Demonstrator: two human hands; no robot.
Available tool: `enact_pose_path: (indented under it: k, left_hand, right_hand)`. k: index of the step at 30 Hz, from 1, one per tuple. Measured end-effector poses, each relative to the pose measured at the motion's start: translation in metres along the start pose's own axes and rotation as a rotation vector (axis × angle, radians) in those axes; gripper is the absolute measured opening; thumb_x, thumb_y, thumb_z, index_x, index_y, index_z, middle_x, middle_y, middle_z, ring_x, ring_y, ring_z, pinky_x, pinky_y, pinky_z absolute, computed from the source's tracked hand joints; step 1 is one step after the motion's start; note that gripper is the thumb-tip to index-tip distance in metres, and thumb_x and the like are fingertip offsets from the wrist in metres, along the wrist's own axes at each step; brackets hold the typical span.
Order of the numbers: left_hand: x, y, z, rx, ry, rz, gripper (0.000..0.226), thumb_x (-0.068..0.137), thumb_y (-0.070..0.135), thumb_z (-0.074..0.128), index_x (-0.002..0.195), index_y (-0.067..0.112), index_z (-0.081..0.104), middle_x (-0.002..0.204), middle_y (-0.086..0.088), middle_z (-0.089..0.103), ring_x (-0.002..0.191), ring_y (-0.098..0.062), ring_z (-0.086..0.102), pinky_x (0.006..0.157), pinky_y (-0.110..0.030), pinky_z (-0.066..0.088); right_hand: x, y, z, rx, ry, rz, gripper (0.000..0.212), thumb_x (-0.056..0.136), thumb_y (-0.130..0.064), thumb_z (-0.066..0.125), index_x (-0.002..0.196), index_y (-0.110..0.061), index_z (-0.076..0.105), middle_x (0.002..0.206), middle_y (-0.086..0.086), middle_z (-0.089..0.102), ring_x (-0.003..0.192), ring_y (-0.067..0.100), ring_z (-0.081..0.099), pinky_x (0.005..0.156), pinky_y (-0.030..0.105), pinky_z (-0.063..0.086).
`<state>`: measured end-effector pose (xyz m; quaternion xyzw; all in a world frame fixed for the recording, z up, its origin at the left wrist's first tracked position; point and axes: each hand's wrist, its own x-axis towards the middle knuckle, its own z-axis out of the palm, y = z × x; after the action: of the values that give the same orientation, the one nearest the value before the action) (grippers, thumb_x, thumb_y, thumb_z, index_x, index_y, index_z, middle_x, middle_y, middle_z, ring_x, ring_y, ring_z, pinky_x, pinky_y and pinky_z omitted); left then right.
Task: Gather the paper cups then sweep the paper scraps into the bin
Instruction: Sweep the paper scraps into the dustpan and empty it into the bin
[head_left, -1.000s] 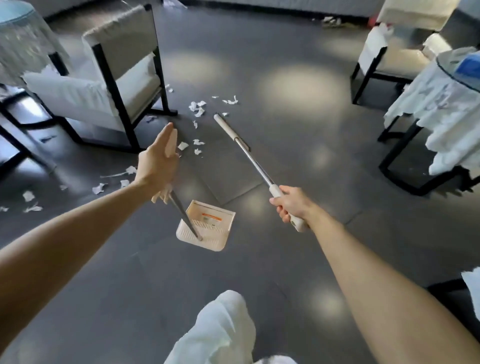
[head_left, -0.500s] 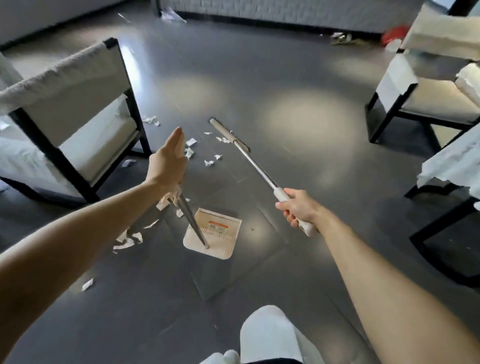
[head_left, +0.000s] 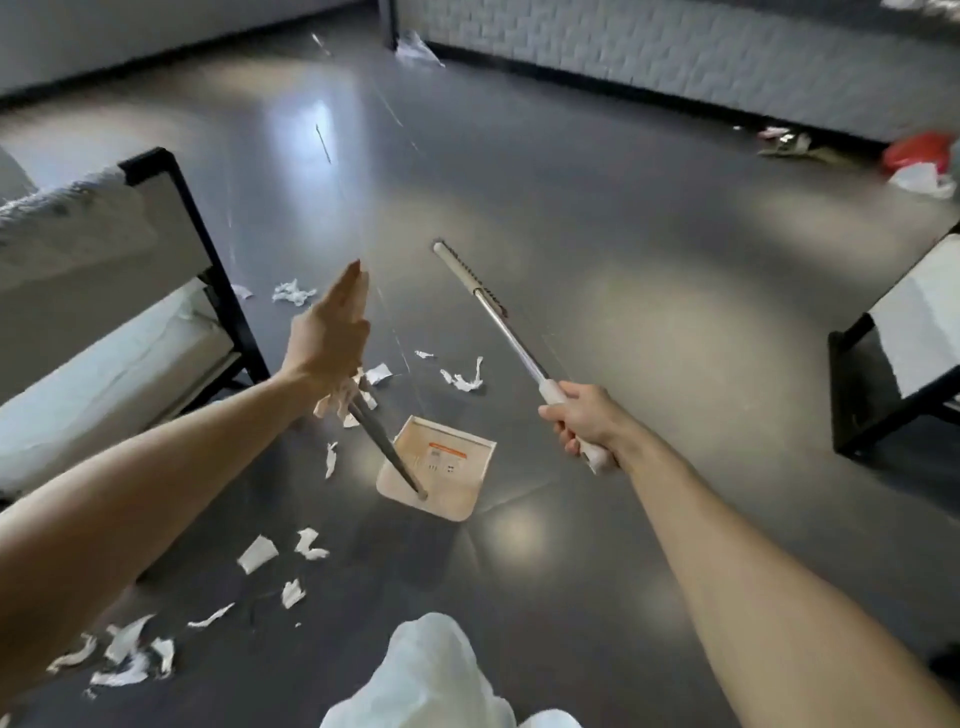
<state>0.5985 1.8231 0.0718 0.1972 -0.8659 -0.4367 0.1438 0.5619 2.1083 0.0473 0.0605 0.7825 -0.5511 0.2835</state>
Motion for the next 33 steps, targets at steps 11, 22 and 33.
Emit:
enact_pose_path:
  k: [11,22,33]
  left_hand:
    - [0.382,-0.008,0.069,-0.202,0.163,-0.188,0.073,0.088,0.001,0.053,0.14,0.049,0.038,0.136,-0.009,0.054,0.047,-0.014,0.054,0.038,-0.017,0.045]
    - [0.716,-0.022,0.078,-0.091,0.351,-0.209,0.064,0.093,0.005,0.049,0.145,0.039,0.036,0.128,-0.021,0.059,0.045,-0.007,0.058,0.041,-0.017,0.046]
    - [1.022,-0.101,0.023,0.044,0.54,-0.363,0.067,0.089,0.003,0.048,0.149,0.028,0.033,0.147,0.011,0.043,0.113,-0.016,0.061,0.099,-0.036,0.049]
  right_hand:
    - [0.378,-0.208,-0.011,-0.09,-0.184,-0.047,0.015,0.095,0.001,0.05,0.106,-0.009,0.05,0.061,0.003,0.035,0.029,0.002,0.03,0.029,0.012,0.026]
    - [0.705,-0.428,0.025,-0.255,-0.378,-0.132,0.01,0.096,-0.001,0.048,0.1,-0.01,0.05,0.058,0.004,0.037,0.029,0.004,0.03,0.03,0.013,0.028]
    - [1.033,-0.66,0.159,-0.402,-0.654,-0.105,0.017,0.094,0.001,0.049,0.09,-0.016,0.051,0.056,0.004,0.039,0.032,0.007,0.033,0.031,0.015,0.03]
